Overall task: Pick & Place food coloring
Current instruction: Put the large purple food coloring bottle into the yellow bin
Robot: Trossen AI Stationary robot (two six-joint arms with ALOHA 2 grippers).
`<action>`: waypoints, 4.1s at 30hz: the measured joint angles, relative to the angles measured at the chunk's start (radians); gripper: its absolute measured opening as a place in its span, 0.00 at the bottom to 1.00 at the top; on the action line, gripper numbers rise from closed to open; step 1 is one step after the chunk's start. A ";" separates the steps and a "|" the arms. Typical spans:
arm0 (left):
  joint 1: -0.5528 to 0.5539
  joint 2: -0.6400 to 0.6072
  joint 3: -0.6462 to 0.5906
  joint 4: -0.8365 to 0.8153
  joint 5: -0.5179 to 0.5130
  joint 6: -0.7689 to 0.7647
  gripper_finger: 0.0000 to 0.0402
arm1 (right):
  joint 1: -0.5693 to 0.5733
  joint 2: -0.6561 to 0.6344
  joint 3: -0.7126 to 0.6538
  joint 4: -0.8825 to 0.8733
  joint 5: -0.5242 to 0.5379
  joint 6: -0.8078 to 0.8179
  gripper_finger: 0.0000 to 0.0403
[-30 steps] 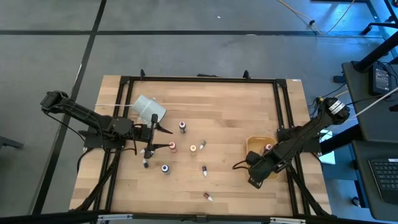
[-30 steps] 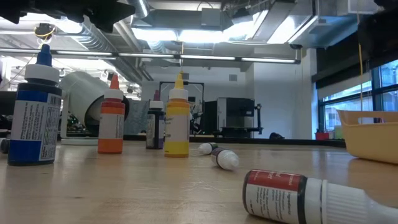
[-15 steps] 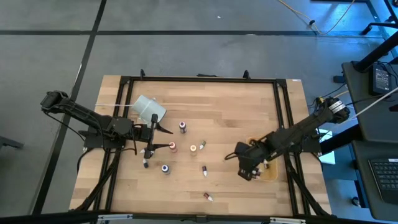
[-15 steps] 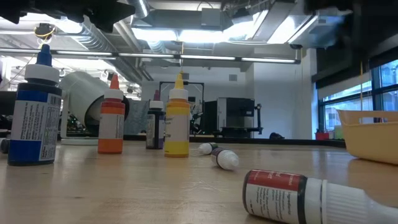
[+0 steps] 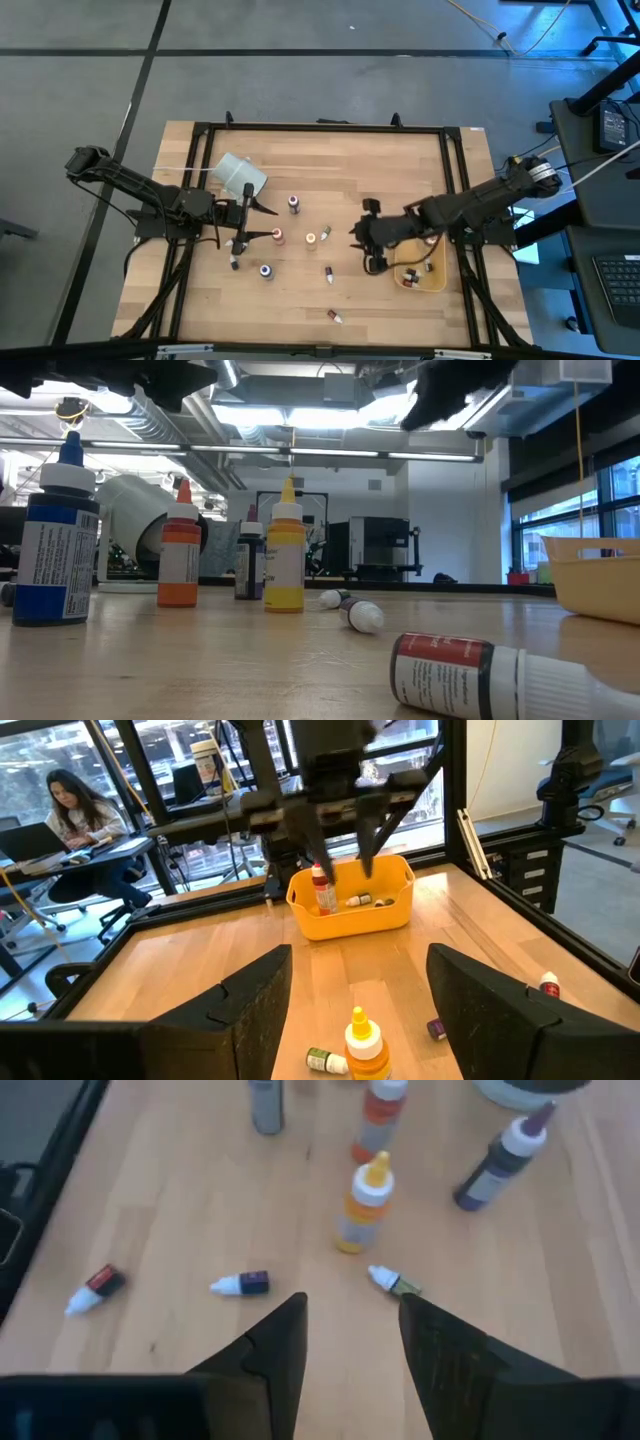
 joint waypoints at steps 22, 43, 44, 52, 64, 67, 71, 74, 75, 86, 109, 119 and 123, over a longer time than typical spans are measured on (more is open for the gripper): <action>0.000 0.000 0.000 0.001 0.000 0.000 0.57 | -0.081 -0.120 -0.347 0.448 -0.142 -0.149 0.40; 0.000 0.000 0.000 0.009 0.000 -0.139 0.57 | -0.083 -0.176 -0.430 0.617 -0.159 -0.177 0.40; 0.000 0.000 0.000 0.011 0.000 -0.138 0.57 | -0.083 -0.176 -0.430 0.617 -0.159 -0.177 0.40; 0.000 0.000 0.000 0.016 0.000 -0.123 0.57 | -0.083 -0.176 -0.430 0.616 -0.159 -0.176 0.40; 0.000 0.000 0.000 0.016 0.000 -0.267 0.57 | -0.083 -0.175 -0.430 0.615 -0.159 -0.176 0.40; 0.000 0.000 0.000 0.016 0.000 -0.287 0.57 | -0.083 -0.175 -0.430 0.615 -0.159 -0.176 0.40; 0.000 0.000 0.000 0.021 -0.054 -0.292 0.57 | -0.083 -0.175 -0.430 0.615 -0.159 -0.176 0.40; 0.009 0.000 0.000 0.047 -0.217 -0.320 0.56 | -0.083 -0.175 -0.430 0.616 -0.159 -0.177 0.40; 0.021 0.002 0.000 0.049 -0.249 -0.324 0.56 | -0.083 -0.175 -0.430 0.616 -0.158 -0.179 0.40; 0.242 0.240 0.124 -0.018 -0.096 -0.280 0.56 | -0.083 -0.175 -0.429 0.618 -0.154 -0.199 0.40; 0.368 0.558 0.312 -0.363 0.009 -0.279 0.55 | -0.083 -0.175 -0.429 0.608 -0.155 -0.198 0.40; 0.368 0.575 0.311 -0.444 -0.037 -0.283 0.54 | -0.083 -0.175 -0.429 0.607 -0.156 -0.198 0.40; 0.368 0.574 0.311 -0.465 -0.029 -0.312 0.51 | -0.083 -0.175 -0.429 0.607 -0.156 -0.198 0.40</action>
